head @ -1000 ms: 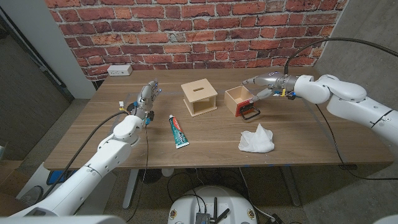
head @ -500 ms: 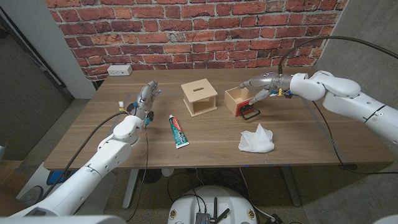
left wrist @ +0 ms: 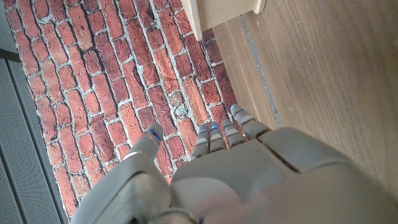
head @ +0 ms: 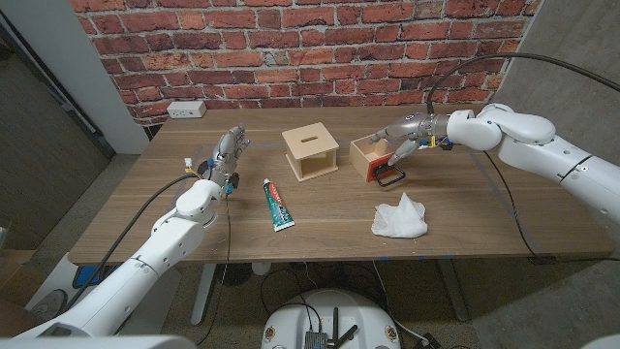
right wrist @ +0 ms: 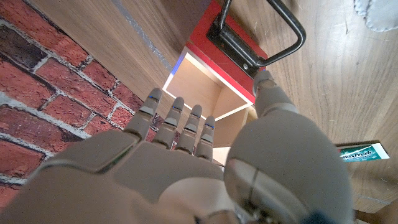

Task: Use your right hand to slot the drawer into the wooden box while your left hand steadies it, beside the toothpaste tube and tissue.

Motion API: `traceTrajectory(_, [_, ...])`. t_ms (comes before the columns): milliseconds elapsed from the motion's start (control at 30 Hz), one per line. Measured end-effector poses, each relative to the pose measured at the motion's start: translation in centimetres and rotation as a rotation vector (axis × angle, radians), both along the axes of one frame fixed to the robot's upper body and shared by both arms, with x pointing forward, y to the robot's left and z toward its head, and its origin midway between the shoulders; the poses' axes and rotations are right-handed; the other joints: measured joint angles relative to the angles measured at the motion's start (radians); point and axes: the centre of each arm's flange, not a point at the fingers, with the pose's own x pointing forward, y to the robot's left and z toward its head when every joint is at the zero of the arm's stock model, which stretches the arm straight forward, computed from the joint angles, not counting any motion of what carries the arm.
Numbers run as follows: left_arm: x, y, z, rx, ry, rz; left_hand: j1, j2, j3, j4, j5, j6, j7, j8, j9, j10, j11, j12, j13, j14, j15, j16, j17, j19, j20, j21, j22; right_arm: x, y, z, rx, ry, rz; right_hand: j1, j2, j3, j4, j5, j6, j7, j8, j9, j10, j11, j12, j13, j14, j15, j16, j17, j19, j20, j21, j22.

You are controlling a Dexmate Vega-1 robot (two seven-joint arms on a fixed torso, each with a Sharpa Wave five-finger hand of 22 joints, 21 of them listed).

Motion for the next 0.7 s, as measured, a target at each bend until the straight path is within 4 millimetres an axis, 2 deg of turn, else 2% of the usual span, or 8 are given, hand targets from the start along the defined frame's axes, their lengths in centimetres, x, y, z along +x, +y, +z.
traceTrajectory(100, [-0.08,-0.01,-0.08,-0.001,0.002,0.000,0.000,0.000,0.000,0.000,0.000,0.000,0.000,0.000,0.000,0.001,0.001,0.000,0.000,0.001,-0.001,0.000,0.000,0.000,0.000,0.000,0.000,0.12,0.02,0.00,-0.013,0.002,-0.002,0.005,-0.005,0.000,0.000,0.000,0.005,-0.002,0.008,0.000,0.012,-0.001,0.000,0.000,0.004,0.004,0.002,0.000,-0.002,-0.002,0.000,0.000])
traceTrajectory(367, [-0.21,-0.11,-0.29,-0.002,0.008,-0.001,0.000,0.000,0.004,-0.004,0.000,0.000,0.000,0.000,0.000,0.008,0.002,0.000,0.000,0.005,0.003,0.000,0.000,0.000,0.000,0.000,0.000,0.34,-0.03,-0.08,-0.035,0.002,-0.010,0.009,-0.009,0.000,0.000,0.000,0.021,-0.018,0.008,0.000,0.027,-0.016,0.000,0.000,0.011,0.000,0.008,0.000,-0.004,-0.004,-0.006,0.000])
traceTrajectory(700, [-0.29,-0.23,-0.52,-0.003,0.017,-0.003,0.000,0.000,0.004,-0.004,0.000,0.000,0.000,0.000,0.000,0.008,0.002,0.000,0.000,0.005,0.003,0.000,0.000,0.000,0.000,0.000,0.000,0.57,0.14,-0.50,-0.065,-0.006,-0.016,0.029,-0.008,0.000,0.000,-0.006,0.037,-0.012,0.008,0.000,0.041,-0.030,0.000,0.000,0.021,0.000,0.008,0.000,-0.009,-0.009,-0.006,0.000])
